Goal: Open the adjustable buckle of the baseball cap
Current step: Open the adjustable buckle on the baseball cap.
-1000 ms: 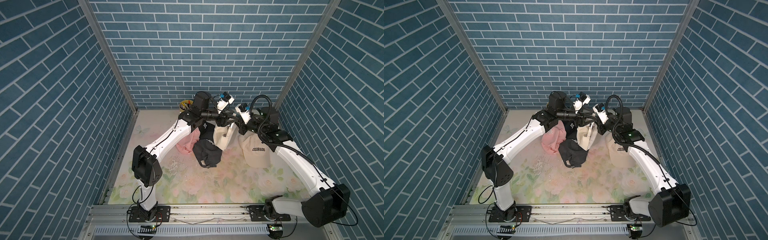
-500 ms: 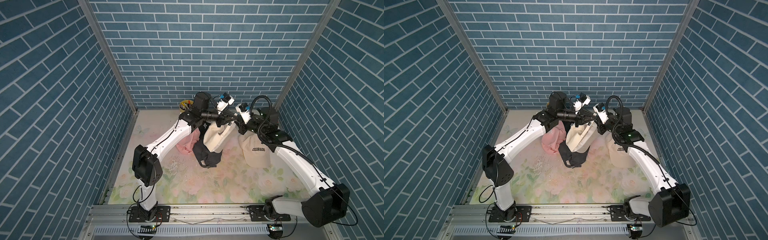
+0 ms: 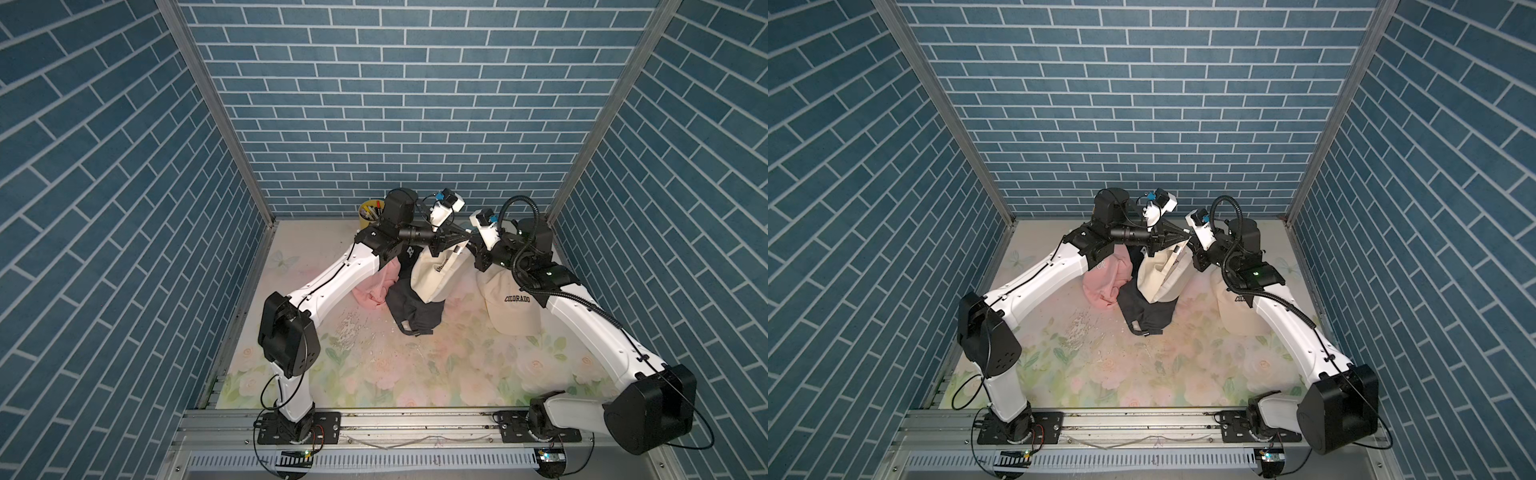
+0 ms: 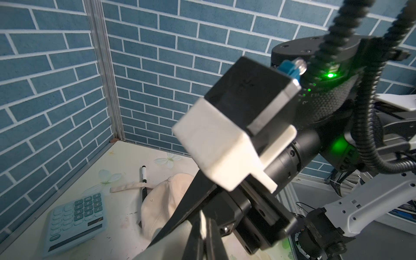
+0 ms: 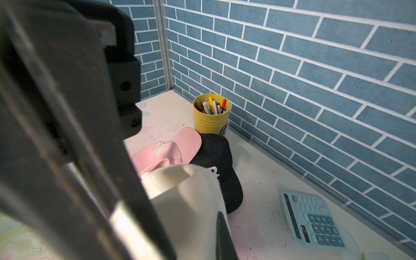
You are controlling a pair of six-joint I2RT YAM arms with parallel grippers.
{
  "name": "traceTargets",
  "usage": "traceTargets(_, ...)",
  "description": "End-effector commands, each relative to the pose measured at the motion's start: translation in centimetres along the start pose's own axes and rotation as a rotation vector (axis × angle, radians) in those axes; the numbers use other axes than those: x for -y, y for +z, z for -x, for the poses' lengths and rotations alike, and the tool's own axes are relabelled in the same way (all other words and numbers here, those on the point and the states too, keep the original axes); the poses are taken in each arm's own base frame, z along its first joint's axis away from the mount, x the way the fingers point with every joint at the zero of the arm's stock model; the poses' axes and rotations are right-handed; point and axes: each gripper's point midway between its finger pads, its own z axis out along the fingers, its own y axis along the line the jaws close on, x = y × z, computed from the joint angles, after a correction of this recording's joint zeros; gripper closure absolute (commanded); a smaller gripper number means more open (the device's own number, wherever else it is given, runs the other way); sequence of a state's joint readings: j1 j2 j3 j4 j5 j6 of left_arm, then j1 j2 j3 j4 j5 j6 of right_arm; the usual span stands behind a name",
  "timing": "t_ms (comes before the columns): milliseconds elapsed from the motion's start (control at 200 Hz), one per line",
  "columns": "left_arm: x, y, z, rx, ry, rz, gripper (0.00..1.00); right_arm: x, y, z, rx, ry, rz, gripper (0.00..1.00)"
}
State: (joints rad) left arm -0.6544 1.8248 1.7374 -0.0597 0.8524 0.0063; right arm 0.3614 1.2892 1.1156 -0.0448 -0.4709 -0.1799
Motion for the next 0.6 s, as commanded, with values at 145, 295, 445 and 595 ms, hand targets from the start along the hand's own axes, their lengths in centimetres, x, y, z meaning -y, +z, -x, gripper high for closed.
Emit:
traceTargets(145, 1.3, -1.8, 2.5, 0.086, 0.045, 0.022, 1.0, 2.5, -0.5, 0.4, 0.072, 0.089, -0.069, 1.0)
traceTargets(295, 1.6, -2.3, 2.7, 0.092, 0.048, 0.036, 1.0, 5.1, -0.4, -1.1, 0.024, 0.208, -0.14, 1.0)
traceTargets(445, 1.8, -3.0, 3.1, 0.114, 0.06, 0.059, 1.0, 5.2, 0.0, -1.7, 0.001, 0.251, -0.139, 1.0)
traceTargets(595, 1.4, -3.1, 3.1, 0.118, 0.059, 0.088, 0.99, 5.2, -0.1, -0.8, 0.015, 0.278, -0.127, 1.0)
